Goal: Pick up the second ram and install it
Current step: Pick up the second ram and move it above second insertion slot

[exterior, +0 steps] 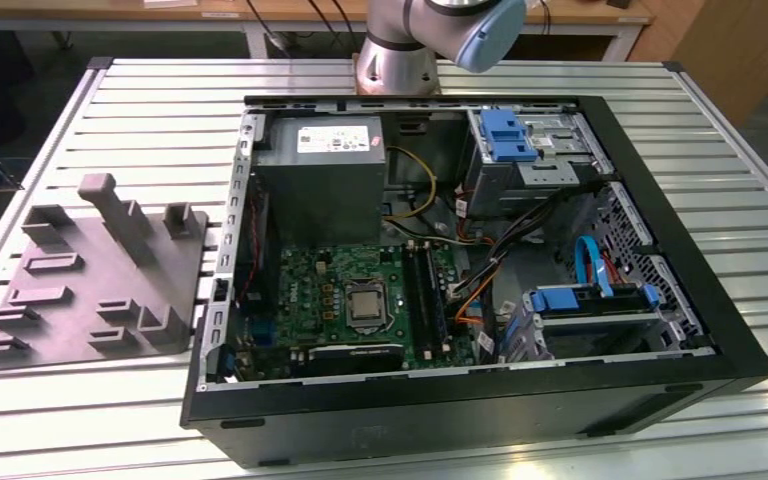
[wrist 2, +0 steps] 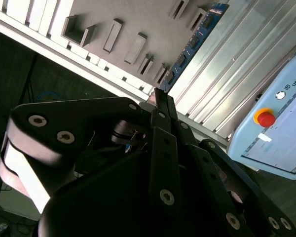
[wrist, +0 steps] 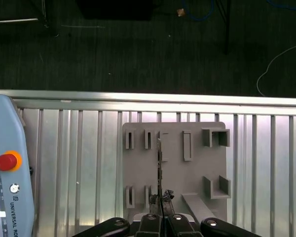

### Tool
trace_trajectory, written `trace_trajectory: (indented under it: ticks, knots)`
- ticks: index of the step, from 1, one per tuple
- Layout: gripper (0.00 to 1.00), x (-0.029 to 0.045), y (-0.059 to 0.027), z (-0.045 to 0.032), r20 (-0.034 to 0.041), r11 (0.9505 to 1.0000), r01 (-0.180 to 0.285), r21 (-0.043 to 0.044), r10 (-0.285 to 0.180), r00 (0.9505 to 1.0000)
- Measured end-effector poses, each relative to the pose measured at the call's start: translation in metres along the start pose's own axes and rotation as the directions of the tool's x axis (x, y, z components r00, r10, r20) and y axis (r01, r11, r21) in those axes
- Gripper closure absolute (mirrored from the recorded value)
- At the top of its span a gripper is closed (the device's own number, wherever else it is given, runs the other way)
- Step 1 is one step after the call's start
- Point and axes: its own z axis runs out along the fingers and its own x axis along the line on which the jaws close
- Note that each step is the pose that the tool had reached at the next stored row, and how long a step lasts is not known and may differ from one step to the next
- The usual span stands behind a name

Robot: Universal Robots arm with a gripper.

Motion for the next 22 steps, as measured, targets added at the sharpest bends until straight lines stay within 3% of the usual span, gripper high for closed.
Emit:
trace_trajectory:
  ticks: [3, 13, 22]
  knots:
    - [0.89, -0.0001, 0.0001, -0.0033, 0.0000, 1.0000, 0.000, 0.0000, 0.000, 1.0000]
    - [0.89, -0.0003, -0.0005, -0.0037, -0.0002, 1.0000, 0.000, 0.0000, 0.000, 1.0000]
    - [0.89, 0.0000, -0.0104, -0.0039, 0.0002, 1.0000, 0.000, 0.0002, 0.000, 1.0000]
